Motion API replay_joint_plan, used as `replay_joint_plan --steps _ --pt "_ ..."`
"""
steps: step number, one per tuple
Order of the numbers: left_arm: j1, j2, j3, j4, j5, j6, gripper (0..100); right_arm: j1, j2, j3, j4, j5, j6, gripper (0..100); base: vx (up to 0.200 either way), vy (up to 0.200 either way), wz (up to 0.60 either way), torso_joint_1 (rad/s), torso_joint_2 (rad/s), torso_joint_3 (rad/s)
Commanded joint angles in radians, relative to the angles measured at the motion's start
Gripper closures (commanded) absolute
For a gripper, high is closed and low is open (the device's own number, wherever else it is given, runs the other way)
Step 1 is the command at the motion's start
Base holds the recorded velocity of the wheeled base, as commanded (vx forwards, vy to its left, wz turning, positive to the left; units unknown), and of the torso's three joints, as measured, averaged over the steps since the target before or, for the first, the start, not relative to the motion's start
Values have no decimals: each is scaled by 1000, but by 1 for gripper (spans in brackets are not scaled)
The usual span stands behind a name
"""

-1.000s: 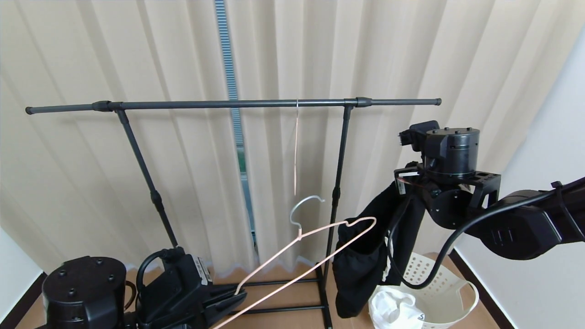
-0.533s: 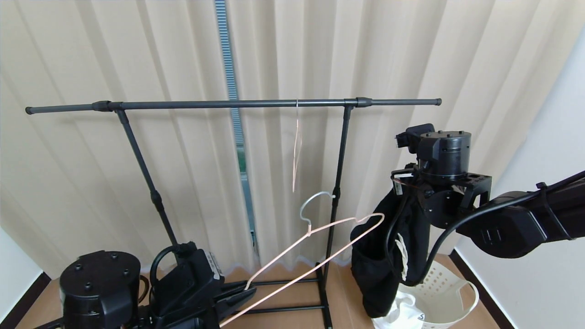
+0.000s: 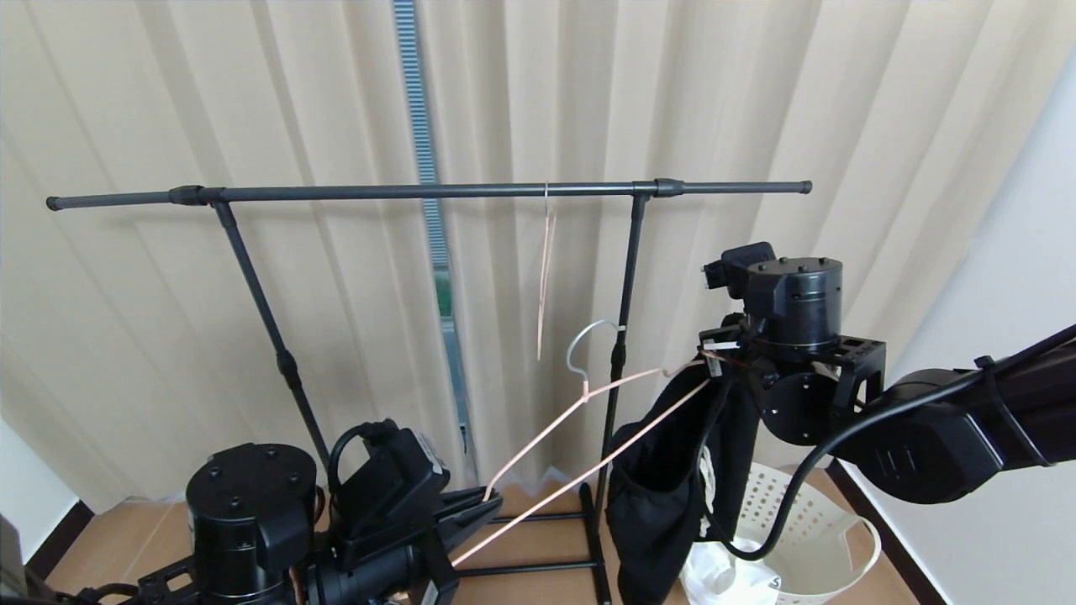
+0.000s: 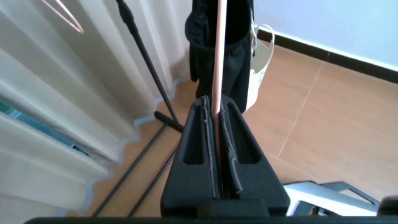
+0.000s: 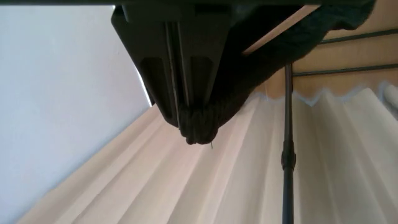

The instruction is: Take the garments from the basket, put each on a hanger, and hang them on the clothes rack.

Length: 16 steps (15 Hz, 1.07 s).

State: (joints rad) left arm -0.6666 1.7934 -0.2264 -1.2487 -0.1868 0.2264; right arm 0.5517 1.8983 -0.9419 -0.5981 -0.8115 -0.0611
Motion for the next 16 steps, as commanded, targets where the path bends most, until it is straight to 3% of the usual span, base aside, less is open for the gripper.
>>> replay_joint_plan --steps 1,16 --pt "1 41 -10 -12 13 -9 100 33 -4 14 -2 -8 0 100 0 0 0 0 0 0" --pt "4 61 -31 -44 29 -36 100 333 -77 46 -9 -75 26 100 0 0 0 0 0 0"
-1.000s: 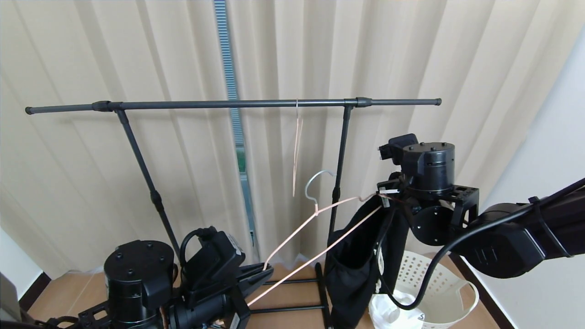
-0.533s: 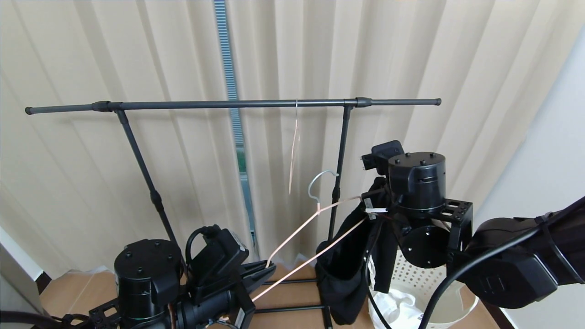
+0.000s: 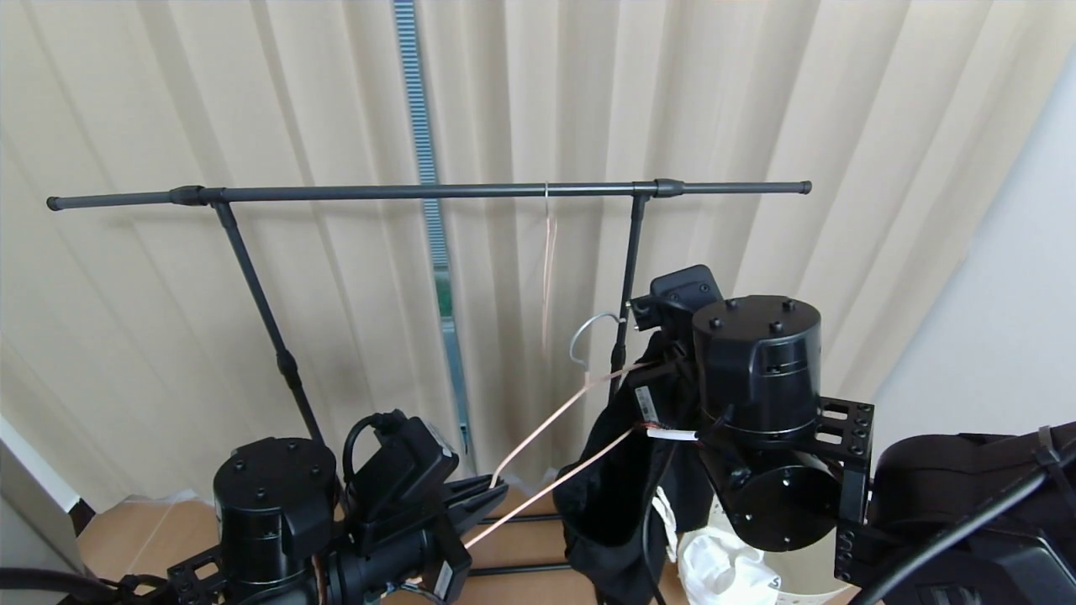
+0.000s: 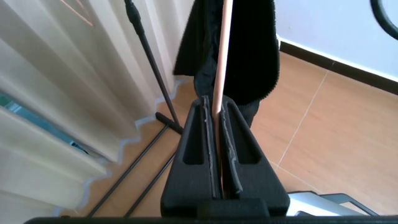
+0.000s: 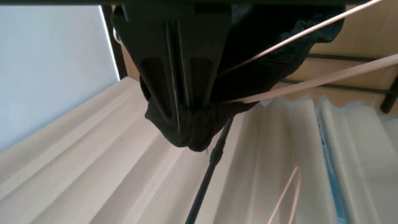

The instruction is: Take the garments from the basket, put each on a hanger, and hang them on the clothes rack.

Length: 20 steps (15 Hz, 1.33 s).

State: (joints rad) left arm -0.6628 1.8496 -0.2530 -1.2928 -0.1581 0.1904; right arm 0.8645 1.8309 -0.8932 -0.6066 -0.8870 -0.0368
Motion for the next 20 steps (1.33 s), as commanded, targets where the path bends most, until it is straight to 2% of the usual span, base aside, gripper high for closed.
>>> replay_joint_plan --steps 1,7,15,17,20 --pt "0 8 -5 0 0 0 100 33 -10 -4 -1 0 8 100 0 0 0 0 0 0" --pt "2 11 -12 0 0 -12 100 136 -35 -7 -1 2 54 100 0 0 0 0 0 0" --pt "2 17 -6 -60 17 -23 100 139 -48 -9 -2 7 55 100 0 0 0 0 0 0" --pt "2 14 1 -88 18 -23 100 137 -44 -6 -56 5 51 100 0 0 0 0 0 0" --pt "2 13 8 -91 17 -23 100 131 -42 -7 -70 5 48 100 0 0 0 0 0 0"
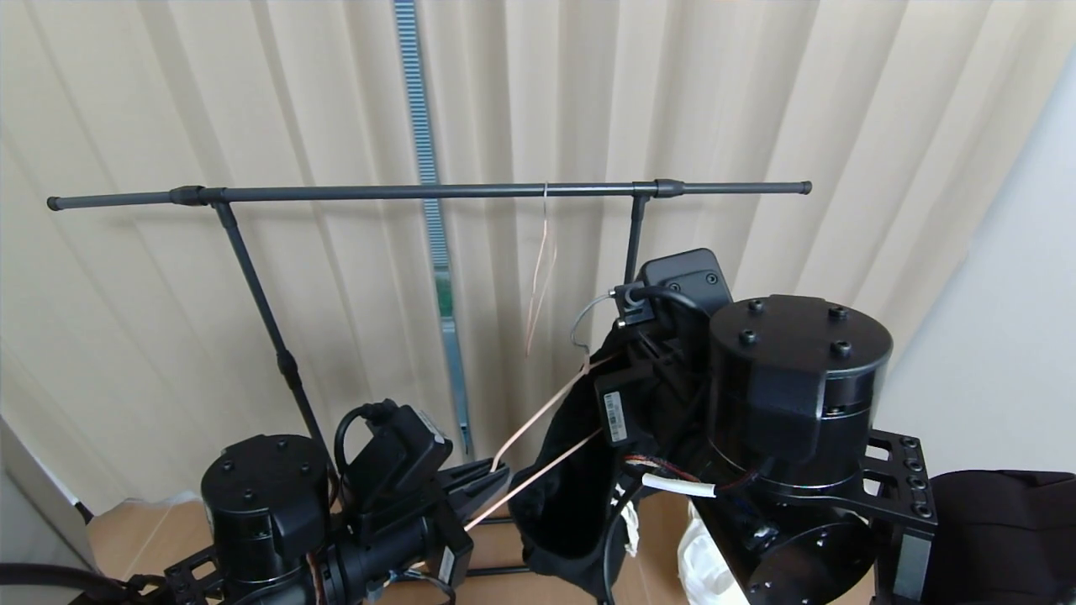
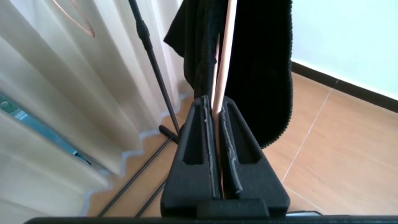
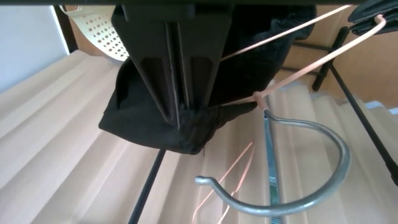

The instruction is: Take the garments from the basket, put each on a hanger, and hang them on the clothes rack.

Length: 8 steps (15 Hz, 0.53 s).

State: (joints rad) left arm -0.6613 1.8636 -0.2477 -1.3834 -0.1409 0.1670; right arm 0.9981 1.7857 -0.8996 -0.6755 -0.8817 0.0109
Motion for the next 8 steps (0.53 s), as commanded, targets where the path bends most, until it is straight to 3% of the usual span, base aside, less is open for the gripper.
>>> replay_joint_plan --steps 1,2,8 --pt "0 -1 4 0 0 0 100 -3 3 -1 -1 0 0 100 0 0 0 0 0 0" --pt "0 -1 4 -2 0 0 100 -3 0 -1 -1 0 0 0 0 0 0 0 0 0" --pt "5 -3 11 -40 1 0 100 -21 -6 -1 -1 0 -3 0 0 0 0 0 0 0"
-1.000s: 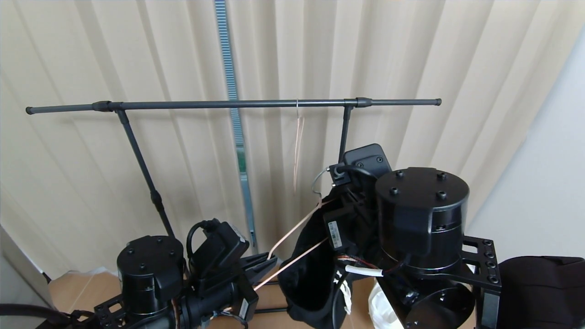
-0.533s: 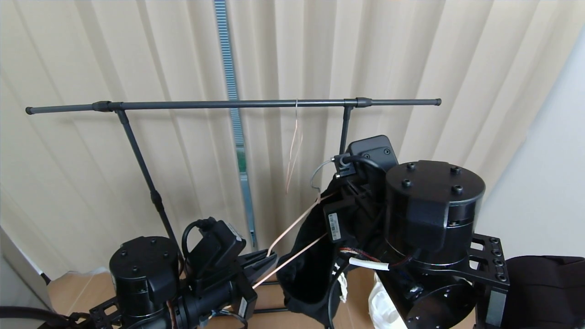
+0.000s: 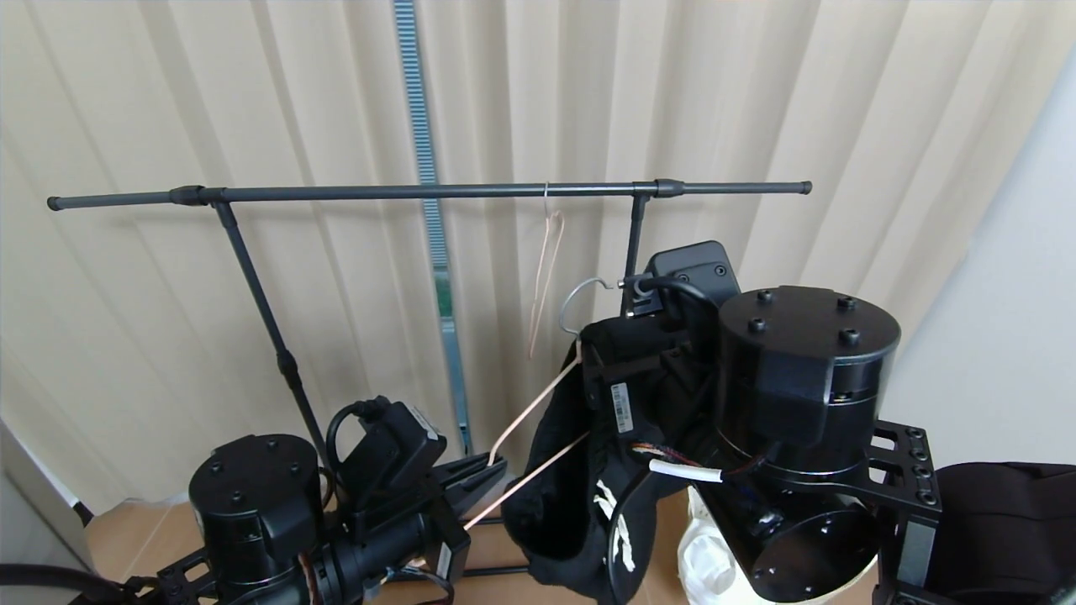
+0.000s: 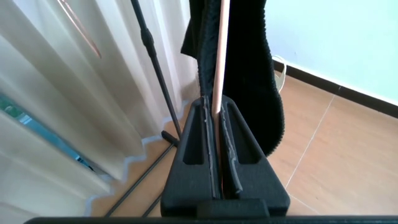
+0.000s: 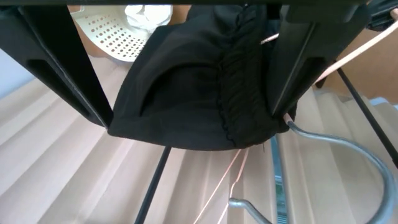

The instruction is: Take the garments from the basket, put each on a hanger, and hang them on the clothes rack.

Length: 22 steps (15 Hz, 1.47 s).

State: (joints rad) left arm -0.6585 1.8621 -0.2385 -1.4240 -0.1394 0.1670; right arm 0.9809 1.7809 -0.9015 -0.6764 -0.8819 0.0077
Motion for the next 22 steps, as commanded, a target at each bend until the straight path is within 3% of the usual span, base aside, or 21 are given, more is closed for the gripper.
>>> replay_joint_plan --steps 1,18,20,21,22 --pt "8 -3 4 -4 0 0 100 -4 -8 3 1 0 -2 0 0 0 0 0 0 0" --pt "53 -12 -1 -33 -2 -21 100 1 -26 41 3 21 -11 0 0 0 0 0 0 0" --pt "66 -26 22 -36 -17 -20 100 -10 -120 131 11 181 -69 0 0 0 0 0 0 0" --pt "66 -26 24 -38 -19 -18 100 -11 -126 134 11 190 -72 0 0 0 0 0 0 0" --pt "109 -32 44 -49 -97 -15 100 -100 -241 200 4 354 -166 0 0 0 0 0 0 0"
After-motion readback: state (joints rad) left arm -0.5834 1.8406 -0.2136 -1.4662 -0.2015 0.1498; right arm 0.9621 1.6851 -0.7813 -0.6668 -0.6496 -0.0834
